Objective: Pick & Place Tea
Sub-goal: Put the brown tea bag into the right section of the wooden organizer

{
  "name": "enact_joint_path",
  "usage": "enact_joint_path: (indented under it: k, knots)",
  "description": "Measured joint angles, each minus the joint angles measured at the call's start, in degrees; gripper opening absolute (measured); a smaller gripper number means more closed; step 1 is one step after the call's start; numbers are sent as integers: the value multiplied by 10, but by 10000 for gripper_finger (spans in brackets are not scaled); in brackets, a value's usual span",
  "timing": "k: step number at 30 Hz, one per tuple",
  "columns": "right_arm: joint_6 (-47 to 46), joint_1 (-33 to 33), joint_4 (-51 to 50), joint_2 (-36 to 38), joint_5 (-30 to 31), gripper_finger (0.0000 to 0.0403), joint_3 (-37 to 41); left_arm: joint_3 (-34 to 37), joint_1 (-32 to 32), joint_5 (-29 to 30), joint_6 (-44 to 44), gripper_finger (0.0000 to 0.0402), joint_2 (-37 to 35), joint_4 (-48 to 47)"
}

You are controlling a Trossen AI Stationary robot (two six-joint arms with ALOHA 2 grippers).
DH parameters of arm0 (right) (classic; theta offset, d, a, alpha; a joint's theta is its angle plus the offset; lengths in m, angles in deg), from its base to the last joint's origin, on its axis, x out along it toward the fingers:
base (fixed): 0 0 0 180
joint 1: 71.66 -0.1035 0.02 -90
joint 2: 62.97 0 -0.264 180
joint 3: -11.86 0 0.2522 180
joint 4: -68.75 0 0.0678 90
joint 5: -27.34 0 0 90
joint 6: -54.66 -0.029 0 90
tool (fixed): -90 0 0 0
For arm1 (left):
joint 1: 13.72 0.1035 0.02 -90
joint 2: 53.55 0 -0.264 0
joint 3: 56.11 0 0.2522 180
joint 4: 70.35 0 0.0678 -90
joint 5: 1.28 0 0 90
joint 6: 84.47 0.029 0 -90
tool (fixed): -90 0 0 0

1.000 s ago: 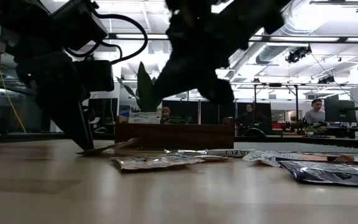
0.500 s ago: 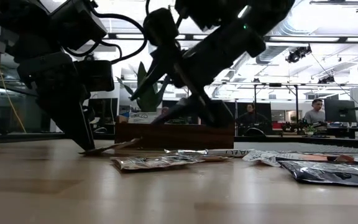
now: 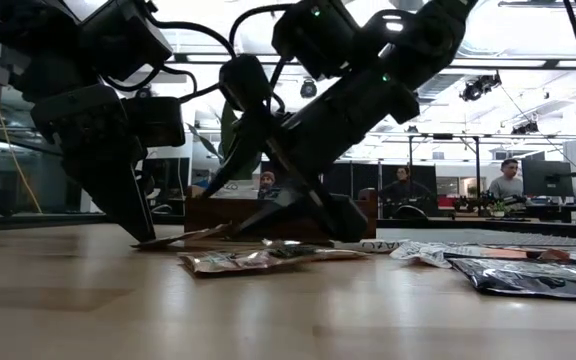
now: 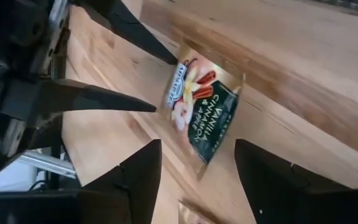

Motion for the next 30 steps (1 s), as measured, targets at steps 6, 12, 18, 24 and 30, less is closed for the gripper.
enact_joint_path:
  k: [6,12,18,24,30]
  knots:
    - [2,2,1,-4,11,162,0,0,0,0,0,185,0,0]
    - [3,2,-2,-4,20,88,0,0,0,0,0,185,0,0]
    - [15,2,-2,-4,22,8,0,0,0,0,0,185,0,-1]
    - [26,2,-3,-4,20,2,0,0,1,-18,1,186,-2,-2]
    - [35,1,-3,-4,5,1,0,0,1,-49,-1,186,-35,-35]
